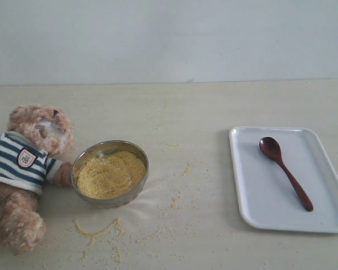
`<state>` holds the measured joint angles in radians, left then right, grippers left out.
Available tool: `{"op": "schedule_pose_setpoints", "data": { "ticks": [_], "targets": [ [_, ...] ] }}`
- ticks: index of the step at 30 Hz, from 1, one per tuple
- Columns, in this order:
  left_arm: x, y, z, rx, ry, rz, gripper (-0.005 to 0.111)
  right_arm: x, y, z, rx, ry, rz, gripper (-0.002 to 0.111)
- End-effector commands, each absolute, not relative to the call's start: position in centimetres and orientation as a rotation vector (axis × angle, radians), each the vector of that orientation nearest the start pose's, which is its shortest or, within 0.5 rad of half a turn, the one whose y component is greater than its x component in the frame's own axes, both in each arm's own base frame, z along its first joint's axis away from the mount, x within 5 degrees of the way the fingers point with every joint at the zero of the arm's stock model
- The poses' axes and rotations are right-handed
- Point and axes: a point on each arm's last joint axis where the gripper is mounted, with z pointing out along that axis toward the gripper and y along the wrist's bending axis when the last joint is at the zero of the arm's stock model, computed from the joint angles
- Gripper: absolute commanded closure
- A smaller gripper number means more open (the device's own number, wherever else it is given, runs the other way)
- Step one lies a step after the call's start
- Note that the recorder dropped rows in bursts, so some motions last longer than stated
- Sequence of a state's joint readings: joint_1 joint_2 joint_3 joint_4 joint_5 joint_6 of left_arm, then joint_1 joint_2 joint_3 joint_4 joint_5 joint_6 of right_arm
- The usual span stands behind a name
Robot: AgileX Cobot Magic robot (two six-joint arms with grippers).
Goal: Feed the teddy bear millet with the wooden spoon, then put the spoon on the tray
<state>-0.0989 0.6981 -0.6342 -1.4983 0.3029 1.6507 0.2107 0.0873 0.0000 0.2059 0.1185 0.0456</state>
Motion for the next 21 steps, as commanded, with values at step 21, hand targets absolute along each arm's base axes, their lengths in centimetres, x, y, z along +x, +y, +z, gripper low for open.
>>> {"op": "schedule_pose_setpoints", "data": {
  "ticks": [21],
  "targets": [
    [5.6,0.1,21.2,-0.082,1.493,-0.056,0.102,6.1,1.5,19.9,0.019,1.686,0.366,0.109]
  ]
}}
